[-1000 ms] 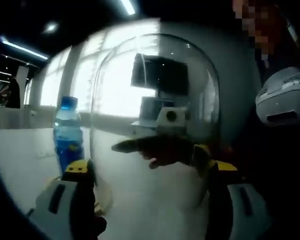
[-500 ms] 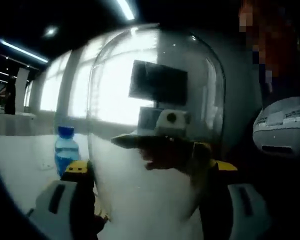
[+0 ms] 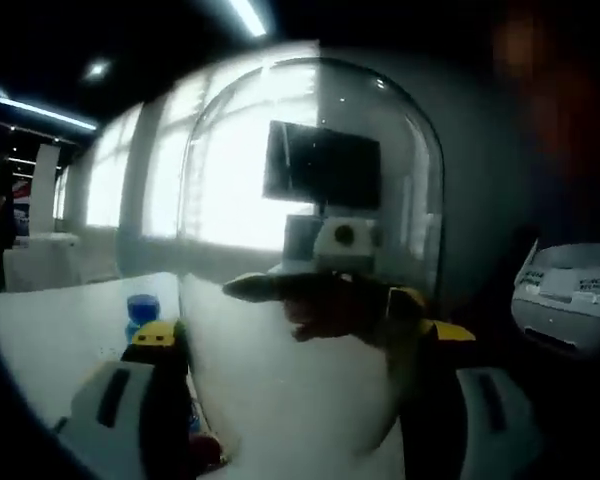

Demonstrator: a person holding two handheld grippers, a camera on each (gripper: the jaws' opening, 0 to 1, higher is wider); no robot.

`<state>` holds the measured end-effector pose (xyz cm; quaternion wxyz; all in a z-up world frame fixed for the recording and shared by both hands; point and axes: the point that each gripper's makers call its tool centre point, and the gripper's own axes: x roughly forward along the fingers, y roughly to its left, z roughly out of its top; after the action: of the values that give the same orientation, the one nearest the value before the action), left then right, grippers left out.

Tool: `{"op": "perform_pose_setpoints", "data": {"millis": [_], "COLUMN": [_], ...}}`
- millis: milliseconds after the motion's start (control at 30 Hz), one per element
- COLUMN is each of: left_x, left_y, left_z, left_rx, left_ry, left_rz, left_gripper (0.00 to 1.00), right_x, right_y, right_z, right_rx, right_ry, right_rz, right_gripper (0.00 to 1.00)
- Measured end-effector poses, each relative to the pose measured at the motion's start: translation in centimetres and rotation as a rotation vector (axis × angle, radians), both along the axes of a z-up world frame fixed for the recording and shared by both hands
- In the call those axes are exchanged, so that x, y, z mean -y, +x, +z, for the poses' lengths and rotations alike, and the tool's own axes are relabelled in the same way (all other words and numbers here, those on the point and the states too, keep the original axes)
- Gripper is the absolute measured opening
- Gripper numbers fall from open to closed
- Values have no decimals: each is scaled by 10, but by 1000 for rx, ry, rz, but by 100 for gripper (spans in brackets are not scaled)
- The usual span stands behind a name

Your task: Open the cover put in the Mizone put the cover back on

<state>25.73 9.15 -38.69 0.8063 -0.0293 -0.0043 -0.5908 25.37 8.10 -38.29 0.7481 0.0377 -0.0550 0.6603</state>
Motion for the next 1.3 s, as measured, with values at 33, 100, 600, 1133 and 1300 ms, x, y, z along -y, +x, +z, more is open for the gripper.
{"op": "perform_pose_setpoints", "data": {"millis": [33,100,600,1133,1300], "left_x": [1,2,-3,-8,-9], "left_y": [1,4,24,79,104], "left_z": [4,13,79,107,98], "left_rx": [5,19,97,107,100], "left_ry": [2,8,15,2,-7], "left_rz": [1,3,27,12,9], "left_gripper": [80,80,80,81,81], "right_x": [0,0,-7,-8,-10], "right_y": [1,3,24,77,102], "right_z": [4,12,81,108,100], "right_rx": [5,17,99,106,97], "right_ry": [2,-1,27,68,65], "right_rz": [0,0,20,0,-3], "right_gripper": [90,90,90,90,90]}}
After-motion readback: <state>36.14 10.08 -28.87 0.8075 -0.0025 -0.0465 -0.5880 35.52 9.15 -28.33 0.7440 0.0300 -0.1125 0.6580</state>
